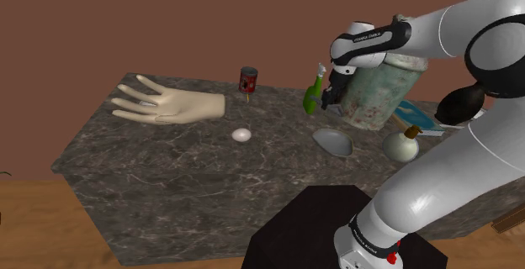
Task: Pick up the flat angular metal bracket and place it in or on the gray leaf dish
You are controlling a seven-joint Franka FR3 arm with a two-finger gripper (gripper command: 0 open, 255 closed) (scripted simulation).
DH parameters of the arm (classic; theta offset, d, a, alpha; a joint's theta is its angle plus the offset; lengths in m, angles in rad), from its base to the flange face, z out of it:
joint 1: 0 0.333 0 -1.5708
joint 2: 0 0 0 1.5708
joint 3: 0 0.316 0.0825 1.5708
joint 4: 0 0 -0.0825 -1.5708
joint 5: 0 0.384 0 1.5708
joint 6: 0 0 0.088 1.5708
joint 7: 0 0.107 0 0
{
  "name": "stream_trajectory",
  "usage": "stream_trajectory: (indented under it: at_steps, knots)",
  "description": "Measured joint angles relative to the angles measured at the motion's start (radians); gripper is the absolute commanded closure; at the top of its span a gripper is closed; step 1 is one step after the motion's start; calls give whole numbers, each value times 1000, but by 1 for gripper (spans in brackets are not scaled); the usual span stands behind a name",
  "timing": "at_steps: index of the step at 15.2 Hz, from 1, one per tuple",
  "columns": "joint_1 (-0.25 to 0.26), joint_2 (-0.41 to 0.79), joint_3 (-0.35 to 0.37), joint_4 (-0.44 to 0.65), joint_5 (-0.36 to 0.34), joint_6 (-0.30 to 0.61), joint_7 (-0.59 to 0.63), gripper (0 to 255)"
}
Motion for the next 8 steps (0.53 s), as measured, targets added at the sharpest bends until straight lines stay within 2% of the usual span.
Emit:
stream_trajectory:
  at_steps: [2,8]
  knots:
    - [-2,-25,4,-7,-10,-17,8,255]
    - [-42,-270,48,-218,-99,-44,82,255]
